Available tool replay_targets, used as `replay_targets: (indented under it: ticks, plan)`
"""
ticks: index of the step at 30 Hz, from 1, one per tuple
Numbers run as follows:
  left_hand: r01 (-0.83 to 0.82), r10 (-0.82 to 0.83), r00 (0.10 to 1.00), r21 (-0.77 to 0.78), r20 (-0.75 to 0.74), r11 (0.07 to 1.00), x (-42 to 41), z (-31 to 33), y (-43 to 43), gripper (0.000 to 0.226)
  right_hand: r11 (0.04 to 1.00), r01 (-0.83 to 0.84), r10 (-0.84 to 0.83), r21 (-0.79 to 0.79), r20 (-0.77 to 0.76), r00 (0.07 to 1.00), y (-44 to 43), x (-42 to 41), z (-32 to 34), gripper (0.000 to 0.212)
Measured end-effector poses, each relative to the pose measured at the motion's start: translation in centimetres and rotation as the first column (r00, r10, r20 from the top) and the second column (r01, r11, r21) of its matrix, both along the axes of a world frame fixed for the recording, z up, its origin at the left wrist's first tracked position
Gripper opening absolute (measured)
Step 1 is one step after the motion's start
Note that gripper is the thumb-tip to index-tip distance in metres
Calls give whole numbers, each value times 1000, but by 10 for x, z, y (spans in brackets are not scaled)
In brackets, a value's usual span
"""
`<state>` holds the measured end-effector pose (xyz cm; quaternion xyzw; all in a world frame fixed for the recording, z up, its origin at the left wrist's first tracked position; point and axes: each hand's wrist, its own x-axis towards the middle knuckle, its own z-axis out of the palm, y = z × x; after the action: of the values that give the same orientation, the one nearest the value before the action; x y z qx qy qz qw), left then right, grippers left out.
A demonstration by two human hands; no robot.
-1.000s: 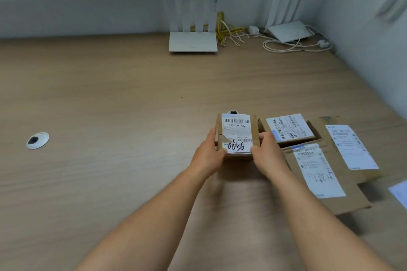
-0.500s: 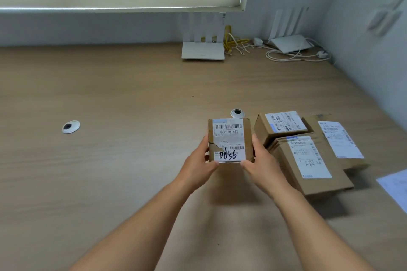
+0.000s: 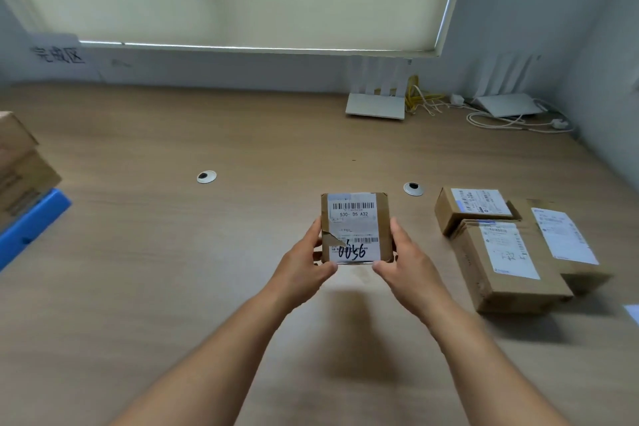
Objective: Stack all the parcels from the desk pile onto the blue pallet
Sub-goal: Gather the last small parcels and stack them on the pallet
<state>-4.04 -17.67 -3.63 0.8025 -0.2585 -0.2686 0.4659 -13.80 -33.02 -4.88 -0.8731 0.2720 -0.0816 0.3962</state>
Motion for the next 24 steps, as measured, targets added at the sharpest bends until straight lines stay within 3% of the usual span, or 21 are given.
replay_targets:
  ticks: [10, 24]
  plan:
    - [-200, 202, 975, -30, 89, 979, -9, 18, 92, 77, 977, -211, 209, 4, 122, 970, 69, 23, 9, 79]
    - [-451, 472, 857, -145, 206, 881, 13, 64, 261, 57, 885, -423, 460, -193, 233, 857, 226, 80, 74, 68]
